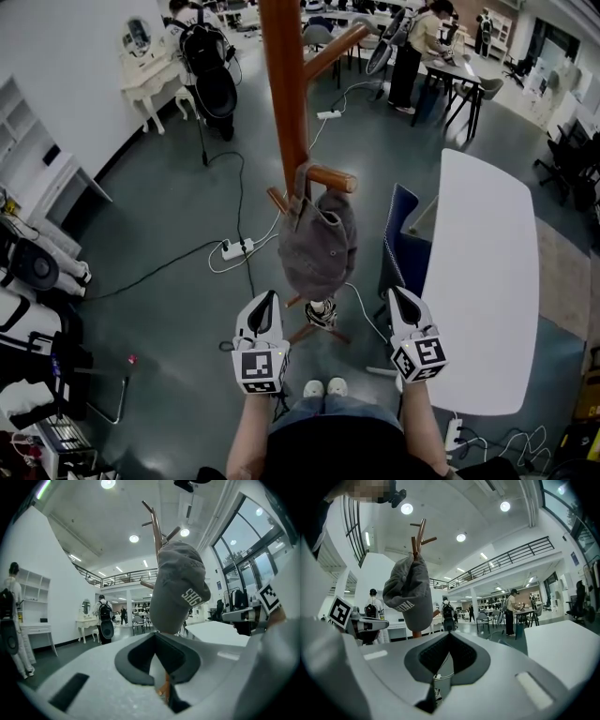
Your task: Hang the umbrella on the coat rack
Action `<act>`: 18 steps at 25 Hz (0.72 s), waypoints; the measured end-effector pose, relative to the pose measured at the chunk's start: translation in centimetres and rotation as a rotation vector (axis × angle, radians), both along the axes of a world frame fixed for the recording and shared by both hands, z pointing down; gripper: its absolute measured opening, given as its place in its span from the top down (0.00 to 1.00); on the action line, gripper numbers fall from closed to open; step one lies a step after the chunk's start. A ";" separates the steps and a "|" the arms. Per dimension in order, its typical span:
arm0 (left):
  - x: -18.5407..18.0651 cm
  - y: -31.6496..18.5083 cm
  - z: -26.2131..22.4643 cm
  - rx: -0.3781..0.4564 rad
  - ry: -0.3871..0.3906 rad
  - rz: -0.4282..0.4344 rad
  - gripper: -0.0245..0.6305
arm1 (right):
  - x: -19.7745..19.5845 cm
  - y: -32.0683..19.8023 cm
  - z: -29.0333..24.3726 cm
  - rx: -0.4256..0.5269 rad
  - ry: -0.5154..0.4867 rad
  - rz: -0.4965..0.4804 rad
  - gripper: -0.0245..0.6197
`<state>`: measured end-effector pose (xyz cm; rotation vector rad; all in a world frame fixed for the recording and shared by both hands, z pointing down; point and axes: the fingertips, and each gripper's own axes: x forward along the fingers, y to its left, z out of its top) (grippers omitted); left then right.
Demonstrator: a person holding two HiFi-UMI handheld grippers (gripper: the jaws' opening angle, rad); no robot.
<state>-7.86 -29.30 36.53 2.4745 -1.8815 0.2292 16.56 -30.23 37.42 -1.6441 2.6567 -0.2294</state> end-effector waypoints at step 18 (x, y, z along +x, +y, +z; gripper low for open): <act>0.2 0.6 -0.3 0.010 0.026 0.031 0.95 | 0.4 0.0 -0.9 0.020 -0.010 -0.005 0.95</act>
